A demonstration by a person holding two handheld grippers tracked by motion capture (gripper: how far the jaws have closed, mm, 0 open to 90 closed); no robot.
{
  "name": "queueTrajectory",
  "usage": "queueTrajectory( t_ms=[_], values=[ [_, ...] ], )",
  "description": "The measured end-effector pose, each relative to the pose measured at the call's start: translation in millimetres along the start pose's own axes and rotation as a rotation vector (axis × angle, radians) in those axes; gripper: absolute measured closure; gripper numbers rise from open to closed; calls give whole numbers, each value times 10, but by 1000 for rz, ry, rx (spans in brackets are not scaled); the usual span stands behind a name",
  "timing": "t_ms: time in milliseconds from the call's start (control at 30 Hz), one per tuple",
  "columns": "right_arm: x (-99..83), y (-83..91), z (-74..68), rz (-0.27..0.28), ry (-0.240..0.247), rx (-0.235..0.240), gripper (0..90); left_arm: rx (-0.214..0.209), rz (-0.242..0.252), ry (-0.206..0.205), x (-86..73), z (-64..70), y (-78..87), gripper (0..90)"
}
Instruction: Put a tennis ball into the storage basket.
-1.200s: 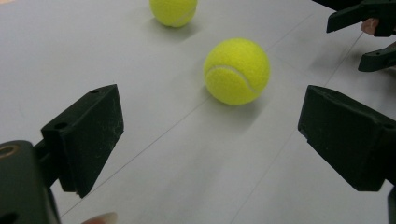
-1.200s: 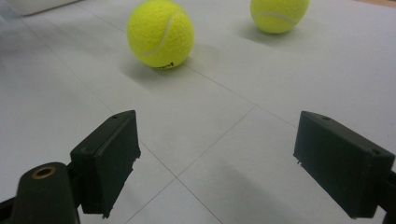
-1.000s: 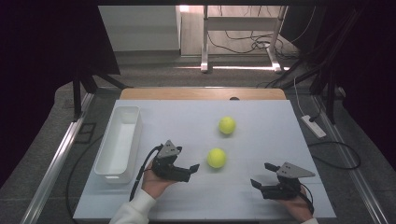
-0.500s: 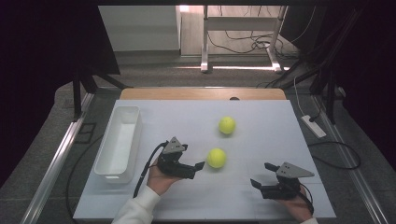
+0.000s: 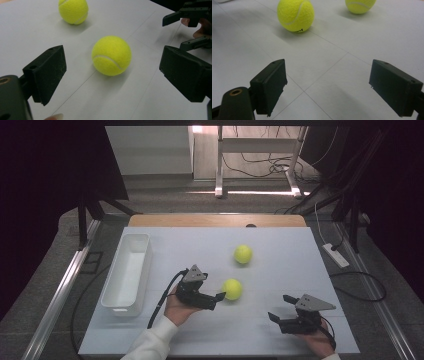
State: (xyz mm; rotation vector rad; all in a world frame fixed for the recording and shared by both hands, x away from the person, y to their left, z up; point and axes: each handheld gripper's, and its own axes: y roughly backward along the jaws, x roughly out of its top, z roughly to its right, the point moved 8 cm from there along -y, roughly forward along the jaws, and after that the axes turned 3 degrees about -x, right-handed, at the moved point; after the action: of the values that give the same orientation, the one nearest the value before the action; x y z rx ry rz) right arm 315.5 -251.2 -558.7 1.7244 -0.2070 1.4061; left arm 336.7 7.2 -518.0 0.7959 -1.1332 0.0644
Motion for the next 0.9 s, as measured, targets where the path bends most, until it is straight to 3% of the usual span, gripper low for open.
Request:
queueTrajectory(
  t_ms=[500,900],
  values=[
    [0,6,10,4,-3,-8,141,-7,-14,-12,52,3,-109,78],
    [1,11,13,8,-9,-11,141,-25,-46,-31,122,37,-289,77]
  ],
)
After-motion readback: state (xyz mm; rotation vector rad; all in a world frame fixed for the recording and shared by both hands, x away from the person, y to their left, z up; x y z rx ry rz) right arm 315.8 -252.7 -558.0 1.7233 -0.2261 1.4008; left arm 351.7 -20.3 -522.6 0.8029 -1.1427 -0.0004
